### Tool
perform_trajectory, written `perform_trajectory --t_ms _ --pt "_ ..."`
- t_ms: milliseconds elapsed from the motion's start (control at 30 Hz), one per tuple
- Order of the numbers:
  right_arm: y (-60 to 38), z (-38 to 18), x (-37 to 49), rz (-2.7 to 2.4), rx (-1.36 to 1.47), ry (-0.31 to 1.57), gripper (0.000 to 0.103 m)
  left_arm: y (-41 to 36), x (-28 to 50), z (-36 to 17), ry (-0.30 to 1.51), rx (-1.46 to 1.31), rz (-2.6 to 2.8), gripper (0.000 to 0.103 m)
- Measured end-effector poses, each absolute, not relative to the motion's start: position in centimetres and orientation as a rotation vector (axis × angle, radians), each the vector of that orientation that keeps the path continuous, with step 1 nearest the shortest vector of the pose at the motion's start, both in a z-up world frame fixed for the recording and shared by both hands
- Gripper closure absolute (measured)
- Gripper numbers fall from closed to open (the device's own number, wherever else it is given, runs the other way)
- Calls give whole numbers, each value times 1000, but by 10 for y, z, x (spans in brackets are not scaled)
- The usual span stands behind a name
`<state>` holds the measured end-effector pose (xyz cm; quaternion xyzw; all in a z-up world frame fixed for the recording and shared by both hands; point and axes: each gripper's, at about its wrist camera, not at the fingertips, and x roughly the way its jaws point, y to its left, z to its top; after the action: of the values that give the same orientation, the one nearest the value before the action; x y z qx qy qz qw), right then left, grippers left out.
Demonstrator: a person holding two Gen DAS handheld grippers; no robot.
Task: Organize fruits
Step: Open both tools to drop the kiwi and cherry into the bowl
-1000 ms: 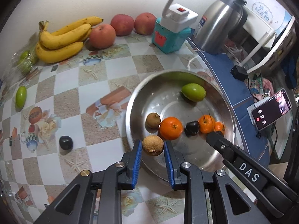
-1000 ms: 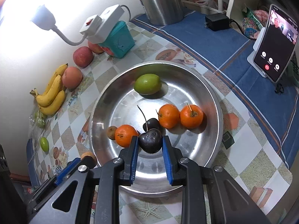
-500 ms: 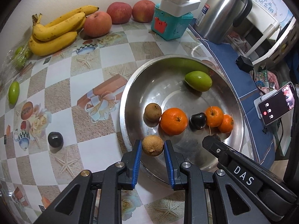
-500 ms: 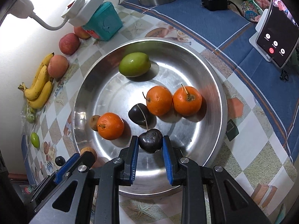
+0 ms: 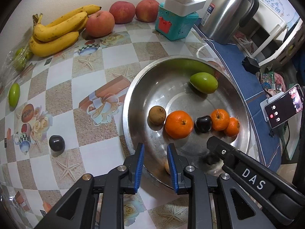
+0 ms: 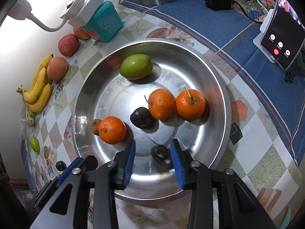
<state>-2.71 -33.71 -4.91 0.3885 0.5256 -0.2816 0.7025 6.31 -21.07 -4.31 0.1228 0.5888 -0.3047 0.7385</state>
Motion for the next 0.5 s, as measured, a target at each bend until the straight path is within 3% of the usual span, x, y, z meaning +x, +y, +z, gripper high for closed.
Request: perform_trajectory --t_ms 100,300,367,500 --pt "-338 -46 -28 -630 865 1160 54 -208 66 -40 1291 254 -664 74" --pt "-339 -41 -26 -635 847 1148 40 -193 77 -35 1298 212 -614 52" --pt "-339 -39 -24 -629 838 1143 38 -185 83 -33 1304 183 -594 42" --pt "-338 -37 -23 -618 831 1138 35 -167 96 -30 1302 148 -514 32"
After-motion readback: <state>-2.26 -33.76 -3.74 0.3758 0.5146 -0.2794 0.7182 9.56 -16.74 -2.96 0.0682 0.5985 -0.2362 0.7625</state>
